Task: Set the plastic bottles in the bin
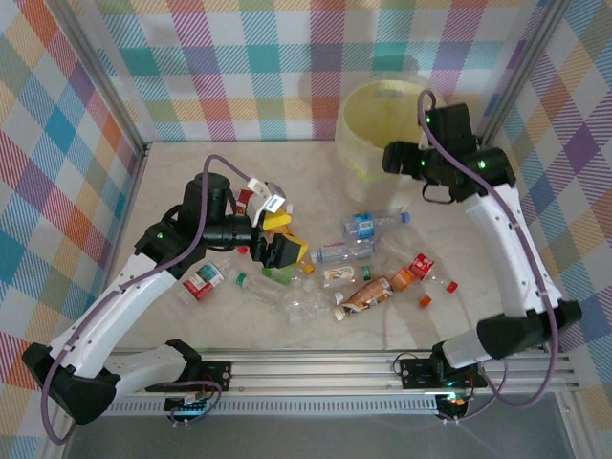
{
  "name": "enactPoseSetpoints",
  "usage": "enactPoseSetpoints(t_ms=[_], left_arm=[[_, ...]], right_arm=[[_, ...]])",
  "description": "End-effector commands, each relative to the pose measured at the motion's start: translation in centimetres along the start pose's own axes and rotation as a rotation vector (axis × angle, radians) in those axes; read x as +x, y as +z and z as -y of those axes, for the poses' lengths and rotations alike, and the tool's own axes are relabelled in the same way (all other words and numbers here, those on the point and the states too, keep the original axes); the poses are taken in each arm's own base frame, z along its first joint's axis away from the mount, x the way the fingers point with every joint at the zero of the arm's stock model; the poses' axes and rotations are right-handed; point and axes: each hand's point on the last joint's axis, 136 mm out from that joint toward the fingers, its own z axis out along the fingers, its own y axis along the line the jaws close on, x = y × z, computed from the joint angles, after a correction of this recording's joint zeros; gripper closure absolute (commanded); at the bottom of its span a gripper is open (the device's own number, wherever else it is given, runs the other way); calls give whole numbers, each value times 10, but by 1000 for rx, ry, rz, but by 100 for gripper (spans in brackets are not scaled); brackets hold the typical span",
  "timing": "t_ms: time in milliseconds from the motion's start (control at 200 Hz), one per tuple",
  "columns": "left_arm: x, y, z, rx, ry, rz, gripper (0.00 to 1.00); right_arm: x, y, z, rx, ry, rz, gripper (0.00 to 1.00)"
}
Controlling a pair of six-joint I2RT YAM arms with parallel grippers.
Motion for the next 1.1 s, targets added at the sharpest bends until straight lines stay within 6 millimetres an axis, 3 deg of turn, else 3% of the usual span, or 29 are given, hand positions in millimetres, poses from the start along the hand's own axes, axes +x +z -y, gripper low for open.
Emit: enactPoseSetpoints(t_ms=[0,285,475,625,850,1095], left_arm=[[7,-4,11,31,44,-54,0],[14,-6,17,61,50,-104,0],[14,-6,14,20,60,-82,0],[18,-7,17,24,75,-74,0],[18,-8,18,25,76,-66,0],[17,-4,15,24,55,-65,0]], right_arm=[[34,-10,6,-14,115,-31,19],[148,0,34,51,281,-193,26],[202,15,35,37,371,-237,27],[222,29,25,-44,423,-237,24],[257,40,43,38,507,-272,26],[281,57,40,35,579,-312,29]])
